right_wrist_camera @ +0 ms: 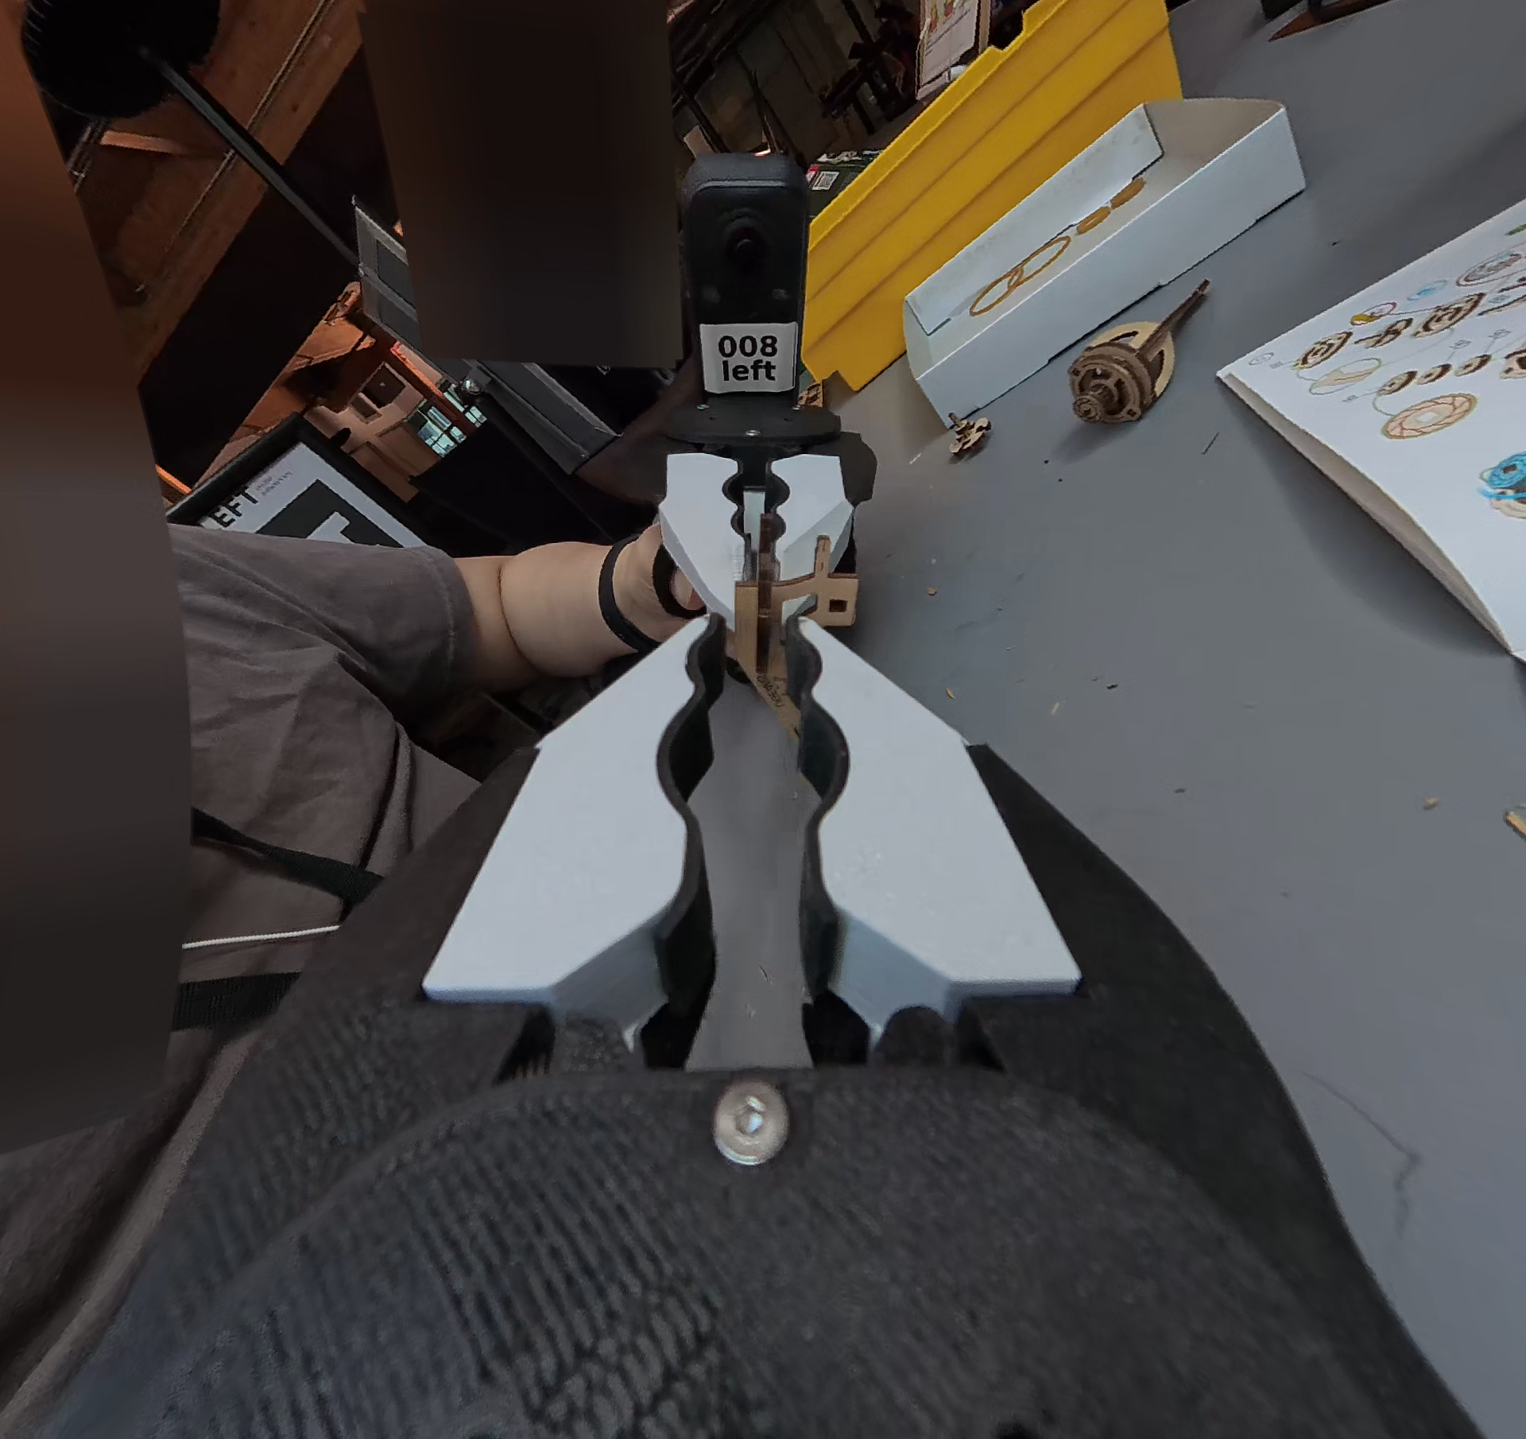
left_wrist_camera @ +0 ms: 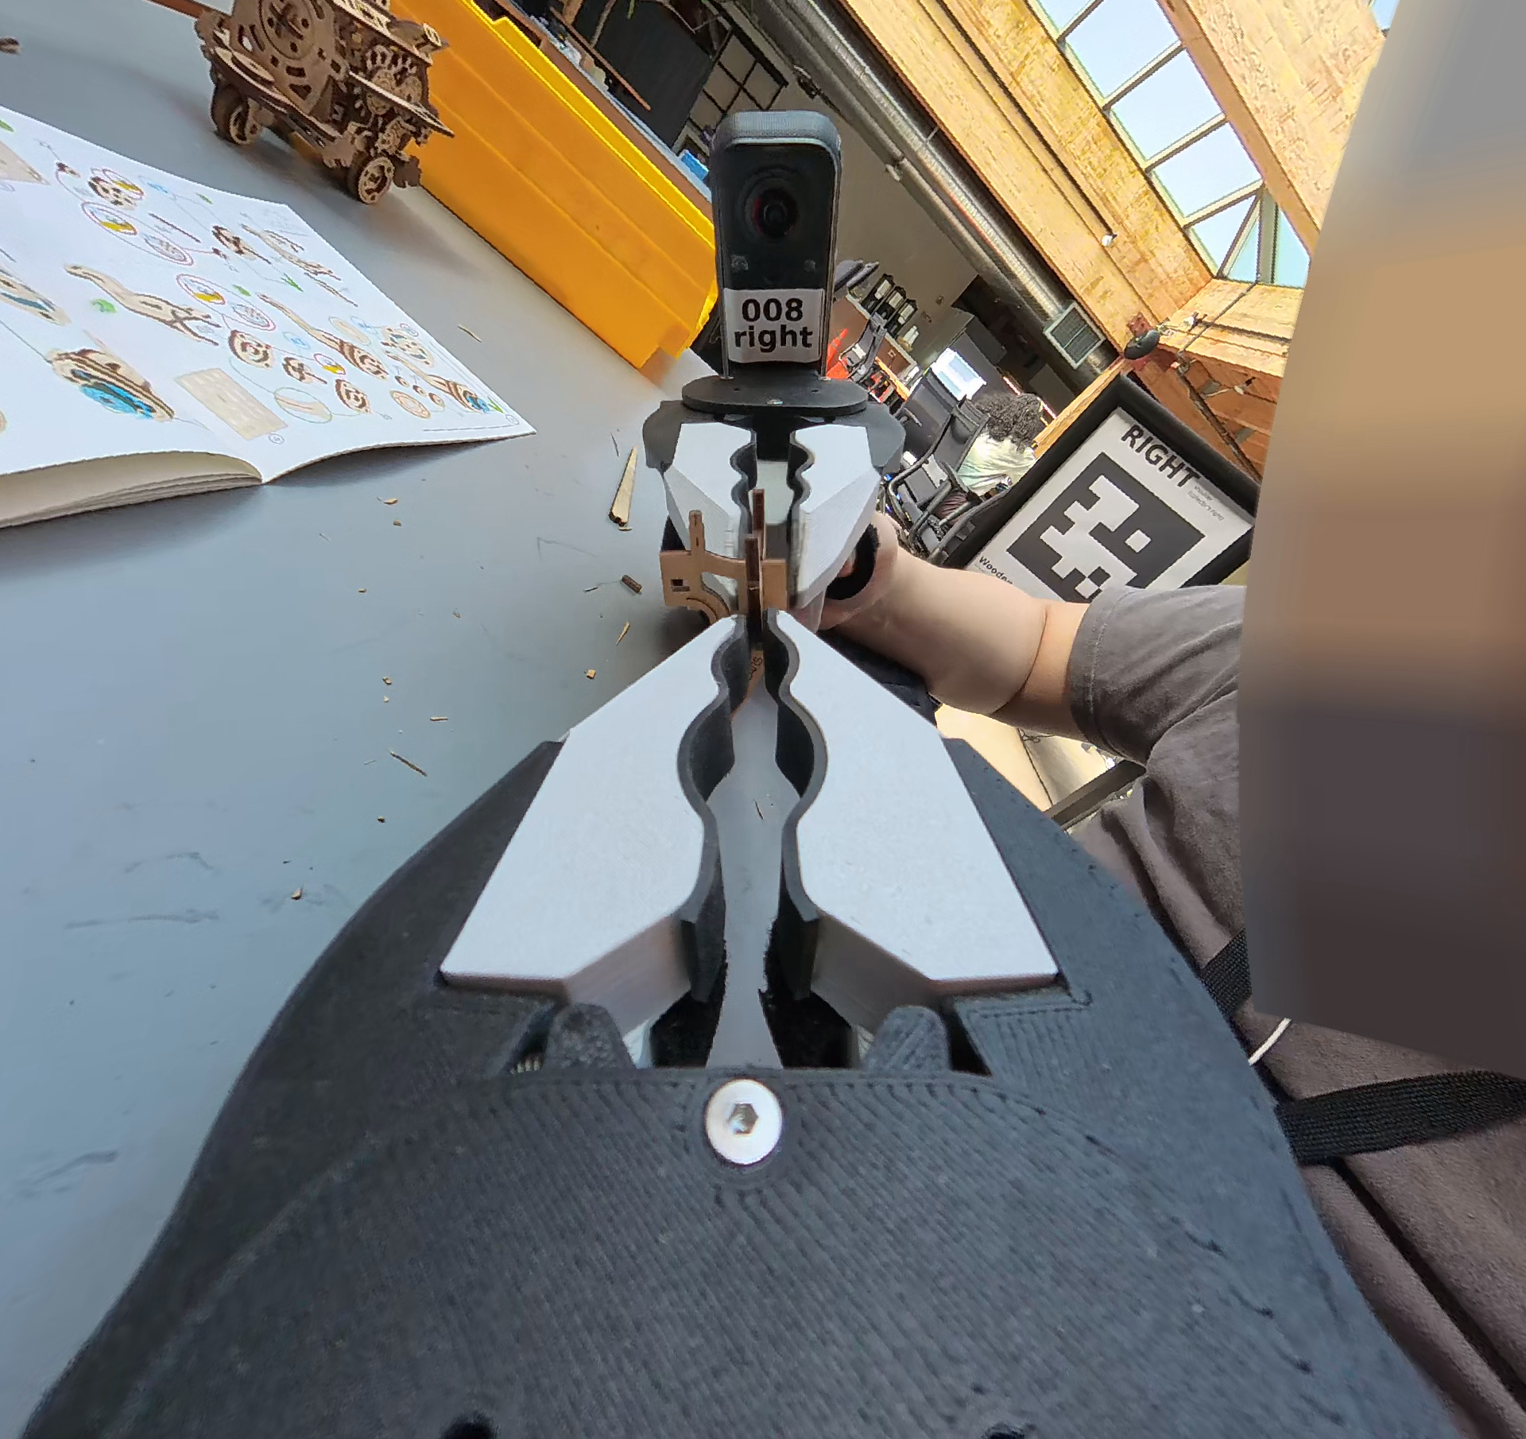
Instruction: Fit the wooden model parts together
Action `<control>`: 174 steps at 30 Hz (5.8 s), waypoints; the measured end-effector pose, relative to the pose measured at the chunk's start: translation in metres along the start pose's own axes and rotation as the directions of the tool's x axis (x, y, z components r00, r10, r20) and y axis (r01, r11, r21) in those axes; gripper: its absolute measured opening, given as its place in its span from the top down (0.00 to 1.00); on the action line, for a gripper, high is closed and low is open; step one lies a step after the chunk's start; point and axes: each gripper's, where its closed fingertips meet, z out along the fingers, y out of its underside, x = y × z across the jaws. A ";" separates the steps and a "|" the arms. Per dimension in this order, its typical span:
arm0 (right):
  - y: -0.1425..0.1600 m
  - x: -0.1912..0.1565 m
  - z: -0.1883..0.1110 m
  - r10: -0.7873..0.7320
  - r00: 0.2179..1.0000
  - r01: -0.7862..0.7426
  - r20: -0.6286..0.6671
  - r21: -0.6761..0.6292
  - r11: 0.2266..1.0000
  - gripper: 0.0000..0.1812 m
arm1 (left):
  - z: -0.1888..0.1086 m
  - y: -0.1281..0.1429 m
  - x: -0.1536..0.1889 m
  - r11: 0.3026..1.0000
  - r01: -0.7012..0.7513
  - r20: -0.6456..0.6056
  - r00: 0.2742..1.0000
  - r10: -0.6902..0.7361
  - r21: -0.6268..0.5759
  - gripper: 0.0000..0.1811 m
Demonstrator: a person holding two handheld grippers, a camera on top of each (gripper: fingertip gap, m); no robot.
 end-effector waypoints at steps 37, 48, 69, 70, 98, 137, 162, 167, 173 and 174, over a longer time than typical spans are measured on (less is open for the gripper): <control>0.002 -0.004 -0.001 -0.061 0.998 0.061 -0.020 -0.026 0.998 0.99 | -0.002 -0.003 0.004 0.999 -0.041 0.000 0.999 0.041 0.016 1.00; 0.005 -0.001 0.000 -0.006 1.000 0.006 -0.007 -0.035 0.999 0.99 | -0.001 0.000 0.001 1.000 -0.007 0.002 1.000 0.007 0.004 1.00; 0.008 0.001 0.001 -0.019 1.000 0.017 -0.023 -0.049 0.999 0.99 | 0.000 0.003 0.000 1.000 -0.016 0.022 1.000 0.016 -0.009 1.00; 0.008 0.000 0.001 -0.017 1.000 0.016 -0.022 -0.050 0.999 0.99 | 0.000 0.003 0.000 1.000 -0.016 0.019 1.000 0.016 -0.011 1.00; 0.000 0.001 0.002 -0.034 0.999 0.034 -0.025 -0.008 0.999 0.99 | -0.009 -0.012 -0.001 0.996 0.056 -0.027 0.998 -0.054 0.071 1.00; 0.005 0.000 0.001 0.052 0.999 -0.052 0.015 -0.033 0.998 0.99 | -0.002 -0.001 0.000 0.996 0.086 -0.039 0.996 -0.084 0.032 1.00; -0.006 0.002 -0.003 0.001 1.000 -0.001 -0.006 0.035 0.999 0.87 | -0.006 -0.007 -0.002 0.992 0.110 -0.051 0.993 -0.107 0.068 1.00; -0.004 -0.004 -0.003 -0.056 0.998 0.056 0.005 0.012 0.998 1.00 | -0.008 -0.008 -0.001 0.991 0.110 -0.060 0.993 -0.105 0.078 1.00; -0.004 0.000 -0.003 -0.235 0.965 0.235 -0.112 -0.016 0.972 1.00 | -0.010 -0.011 0.000 0.989 0.107 -0.068 0.993 -0.101 0.097 1.00; -0.003 0.003 -0.002 -0.234 0.964 0.232 -0.129 -0.027 0.972 1.00 | -0.009 -0.011 0.001 0.990 0.105 -0.067 0.993 -0.099 0.094 1.00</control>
